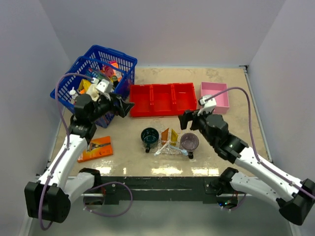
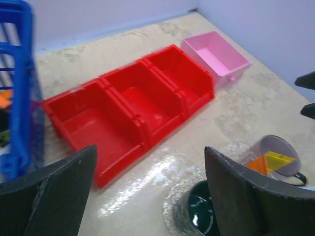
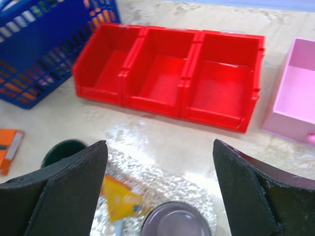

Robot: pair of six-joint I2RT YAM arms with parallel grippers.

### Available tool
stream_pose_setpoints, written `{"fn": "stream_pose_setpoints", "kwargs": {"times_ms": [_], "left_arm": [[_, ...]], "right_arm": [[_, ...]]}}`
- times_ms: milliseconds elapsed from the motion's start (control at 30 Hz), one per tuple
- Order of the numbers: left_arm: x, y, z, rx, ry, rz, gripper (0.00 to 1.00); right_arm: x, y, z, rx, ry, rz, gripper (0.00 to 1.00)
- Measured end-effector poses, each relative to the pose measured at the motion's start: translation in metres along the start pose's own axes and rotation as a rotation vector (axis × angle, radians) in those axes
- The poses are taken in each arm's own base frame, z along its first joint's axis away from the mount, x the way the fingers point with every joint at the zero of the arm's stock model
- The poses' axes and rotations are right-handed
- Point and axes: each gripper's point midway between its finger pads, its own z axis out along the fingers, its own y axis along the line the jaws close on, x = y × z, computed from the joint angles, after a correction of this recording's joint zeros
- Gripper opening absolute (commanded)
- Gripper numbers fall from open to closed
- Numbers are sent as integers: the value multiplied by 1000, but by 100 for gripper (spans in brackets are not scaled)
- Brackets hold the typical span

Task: Prepare toiletry sets of a toothbrush and toothpaste on the tray

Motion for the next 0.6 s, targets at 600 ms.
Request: {"fn": "stream_pose_setpoints", "kwargs": {"times_ms": [600], "left_arm": [[-45, 55, -53, -368, -202, -22, 100]], "right_arm": [[-67, -136, 7, 245, -113, 103, 91]]}}
